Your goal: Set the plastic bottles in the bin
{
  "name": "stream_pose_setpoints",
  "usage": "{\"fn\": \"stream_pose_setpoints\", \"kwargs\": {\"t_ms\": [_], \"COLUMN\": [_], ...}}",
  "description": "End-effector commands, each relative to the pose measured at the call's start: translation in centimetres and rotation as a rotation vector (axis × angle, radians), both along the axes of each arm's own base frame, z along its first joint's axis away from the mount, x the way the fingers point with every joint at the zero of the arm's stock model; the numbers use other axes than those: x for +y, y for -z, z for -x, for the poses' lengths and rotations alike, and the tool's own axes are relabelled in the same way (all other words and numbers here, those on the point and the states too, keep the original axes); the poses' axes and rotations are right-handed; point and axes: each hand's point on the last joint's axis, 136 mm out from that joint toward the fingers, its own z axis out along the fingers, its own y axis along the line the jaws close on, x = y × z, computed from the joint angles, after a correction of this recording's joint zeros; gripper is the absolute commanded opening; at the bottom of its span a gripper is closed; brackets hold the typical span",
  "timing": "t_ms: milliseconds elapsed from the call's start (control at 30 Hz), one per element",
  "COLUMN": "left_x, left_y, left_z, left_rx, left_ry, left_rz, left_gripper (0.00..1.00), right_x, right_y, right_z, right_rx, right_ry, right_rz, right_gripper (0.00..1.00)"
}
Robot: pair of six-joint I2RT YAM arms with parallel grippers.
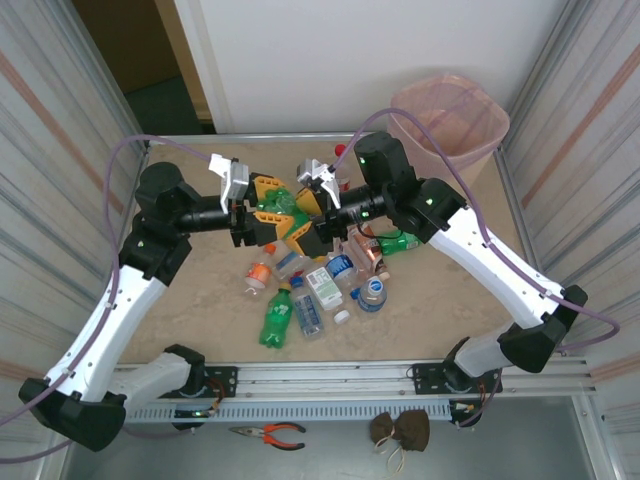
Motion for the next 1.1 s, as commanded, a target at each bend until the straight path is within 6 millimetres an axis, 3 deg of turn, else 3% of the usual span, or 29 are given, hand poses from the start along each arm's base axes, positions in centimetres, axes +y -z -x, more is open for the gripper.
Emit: {"fn": "stream_pose_setpoints", "kwargs": {"t_ms": [0,300,533,733,833,1067], "left_x": [-0.1,0.1,1.0,2.8,3.5,4.0], "left_y": [-1.4,-1.5,-1.8,-1.6,-1.5,-0.6], "left_z": [0.8,0.8,-0.2,-1.4,-1.6,-2.2], "left_rx": [-0.058,-0.062,-0.078,-0.11,-0.121,-0.094], "left_ry": [0.023,0.006,-0.121,-0.306,-0.359,-0.412], "left_rz": [0.014,0.019,0.034,0.04,0.047,0.049], "left_gripper": [0.49,0.53,0.71,0.77,0.78,0.79], "right_x": [0.3,0.0,-1.0,-3.4,-5.5,-13.9], "right_y": [-0.7,-1.0,-1.2,-1.4,-1.7,-2.4], "right_z": [0.2,0.0,-1.7,-5.4,-8.2,-17.3], "right_rx": [-0.013,-0.017,0.015,0.08,0.108,0.256], "right_ry": [-0.012,0.01,0.085,0.224,0.343,0.751], "right_rz": [-0.019,-0.02,-0.02,-0.027,-0.035,-0.092], "right_gripper": [0.72,0.65,0.6,0.56,0.57,0.59]}}
